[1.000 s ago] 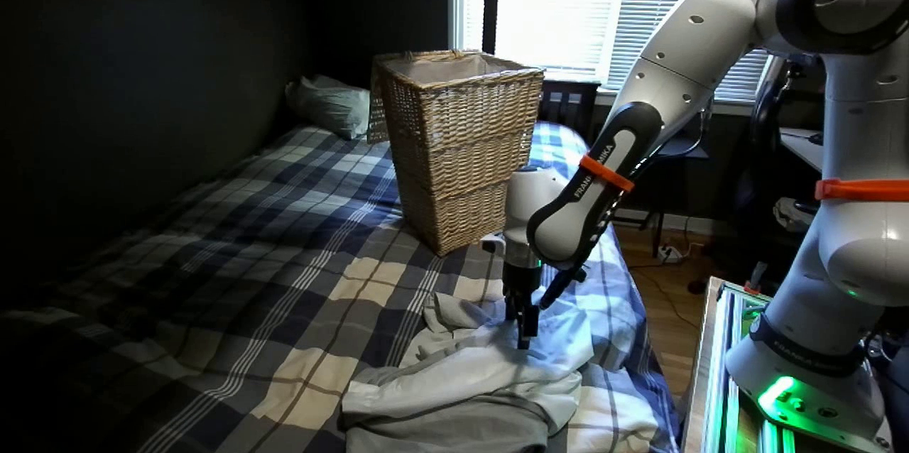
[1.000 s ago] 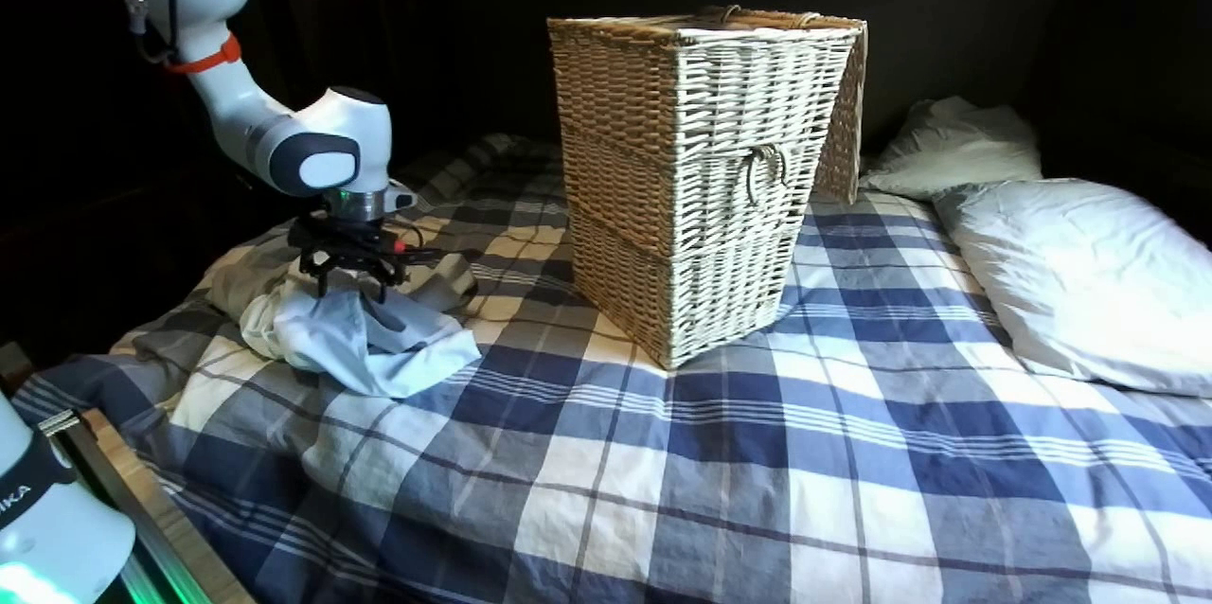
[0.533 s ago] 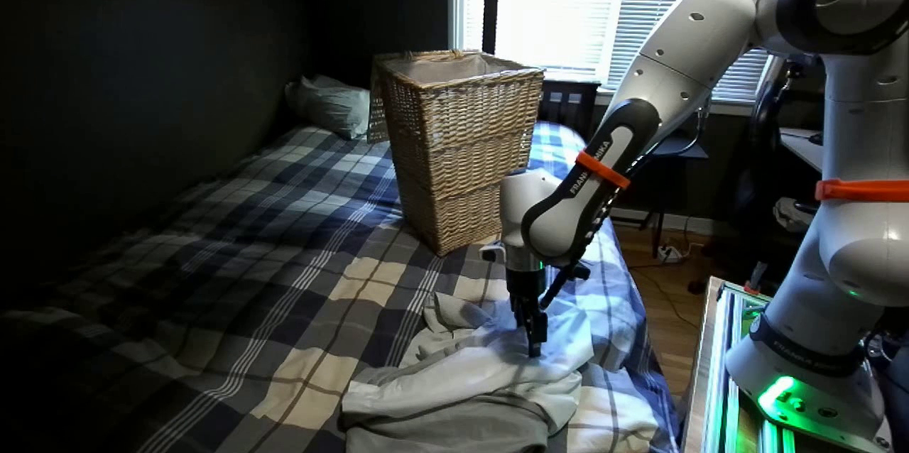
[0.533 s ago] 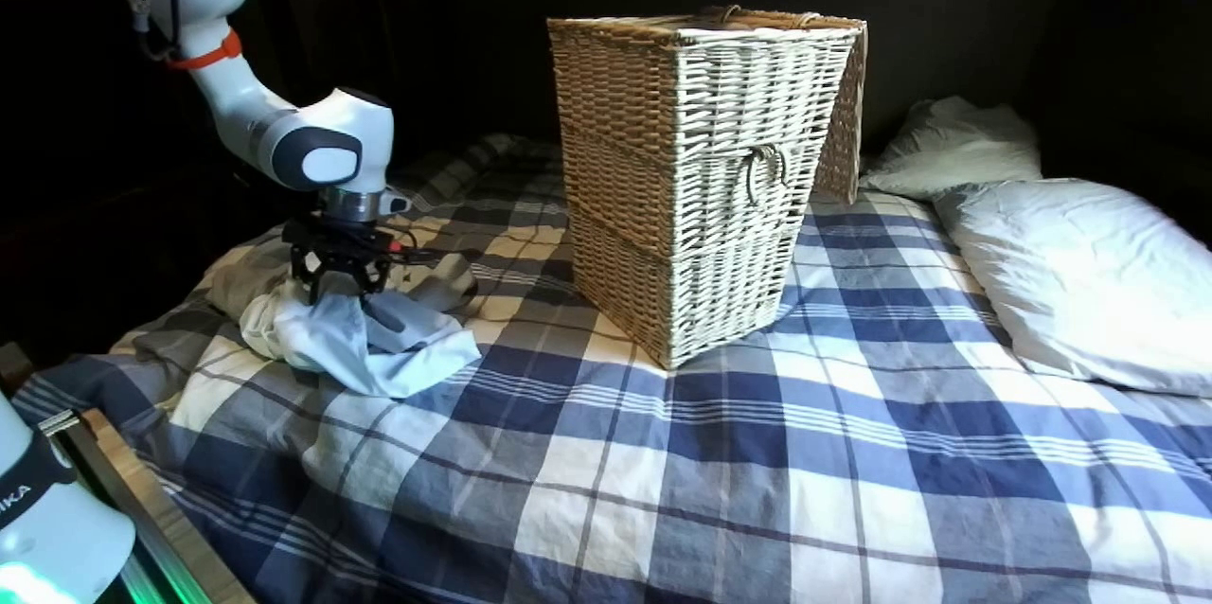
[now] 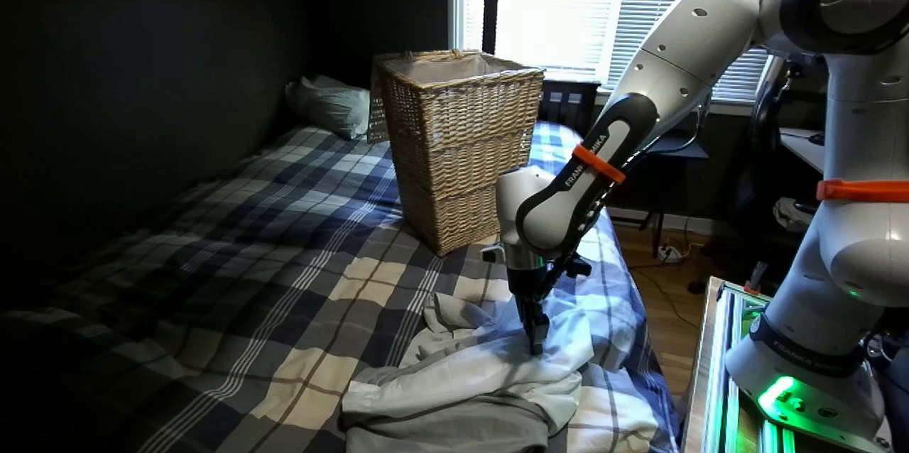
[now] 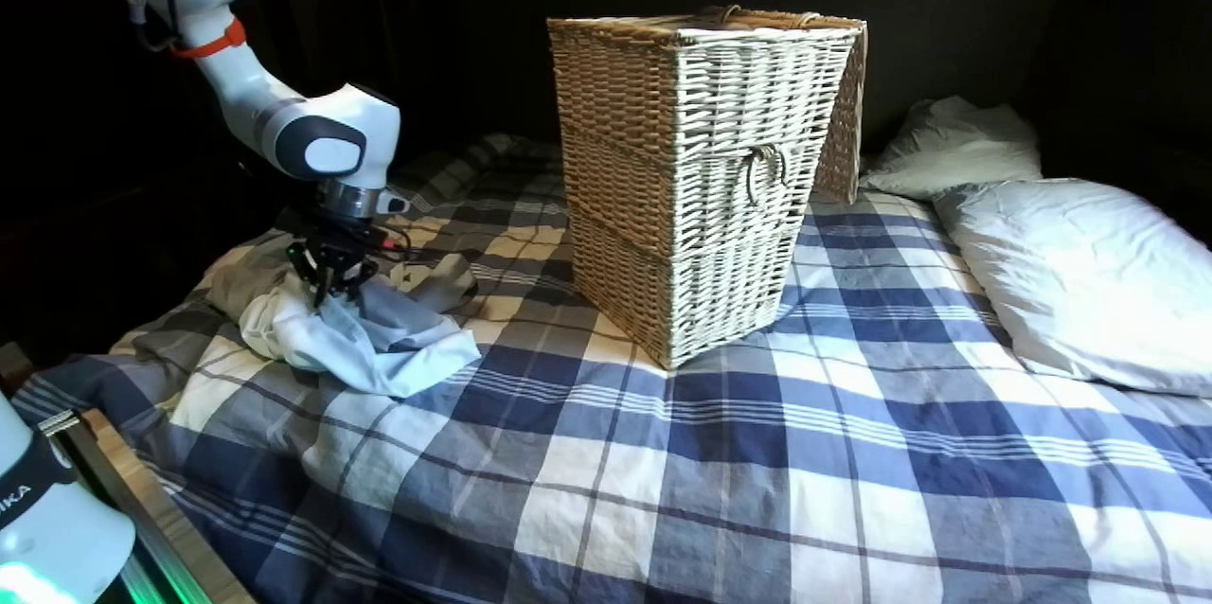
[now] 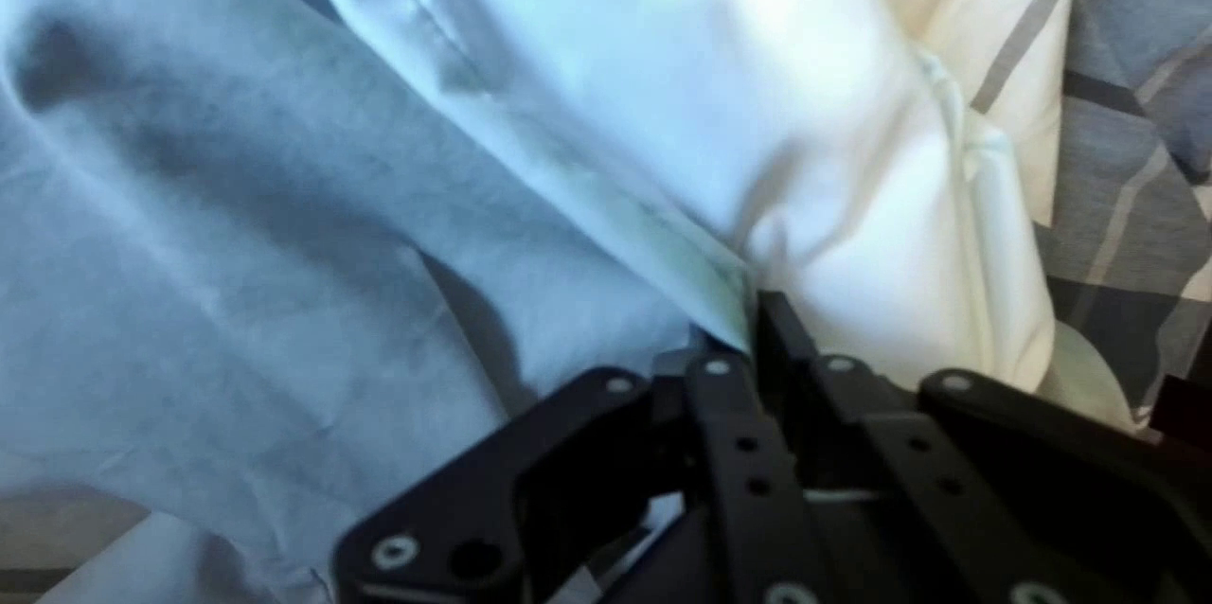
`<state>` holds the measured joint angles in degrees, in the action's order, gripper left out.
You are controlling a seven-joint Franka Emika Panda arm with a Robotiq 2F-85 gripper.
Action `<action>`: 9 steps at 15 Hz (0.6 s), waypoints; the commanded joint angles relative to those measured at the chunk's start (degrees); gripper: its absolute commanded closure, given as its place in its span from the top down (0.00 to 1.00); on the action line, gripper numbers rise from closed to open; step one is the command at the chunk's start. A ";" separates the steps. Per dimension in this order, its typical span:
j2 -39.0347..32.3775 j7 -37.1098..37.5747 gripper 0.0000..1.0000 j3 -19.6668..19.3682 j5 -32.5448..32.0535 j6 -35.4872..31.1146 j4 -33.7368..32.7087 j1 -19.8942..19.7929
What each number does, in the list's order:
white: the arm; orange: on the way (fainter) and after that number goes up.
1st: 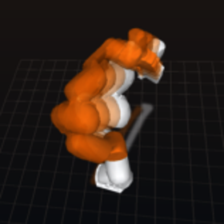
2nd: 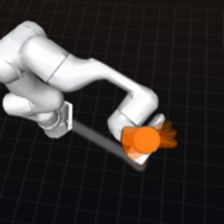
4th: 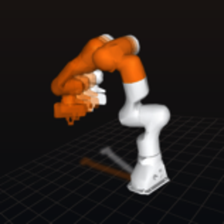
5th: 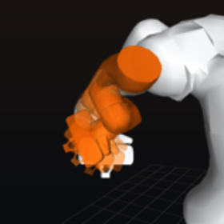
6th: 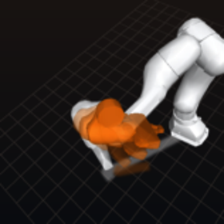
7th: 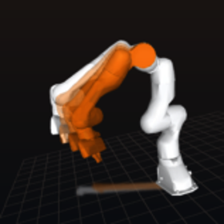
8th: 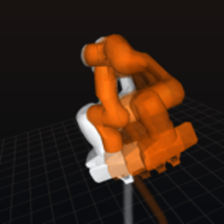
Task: Put the white cloth in the laundry basket
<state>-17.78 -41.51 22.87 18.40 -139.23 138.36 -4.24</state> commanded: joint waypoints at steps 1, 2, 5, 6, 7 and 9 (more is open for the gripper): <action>3.13 -0.02 0.00 -1.39 5.61 6.53 -1.23 0.89; 3.95 0.15 0.00 -1.85 6.95 8.13 -1.66 1.04; 7.55 0.09 0.00 -3.42 11.05 12.79 -3.00 1.53; 9.26 0.09 0.00 -4.07 12.45 13.56 -3.34 1.78; 11.24 0.59 0.00 -4.88 13.60 13.61 -3.54 2.19; 16.04 2.81 0.00 -6.67 14.20 14.31 -3.81 3.30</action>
<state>-9.08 -41.51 19.21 30.32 -127.52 134.06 -3.37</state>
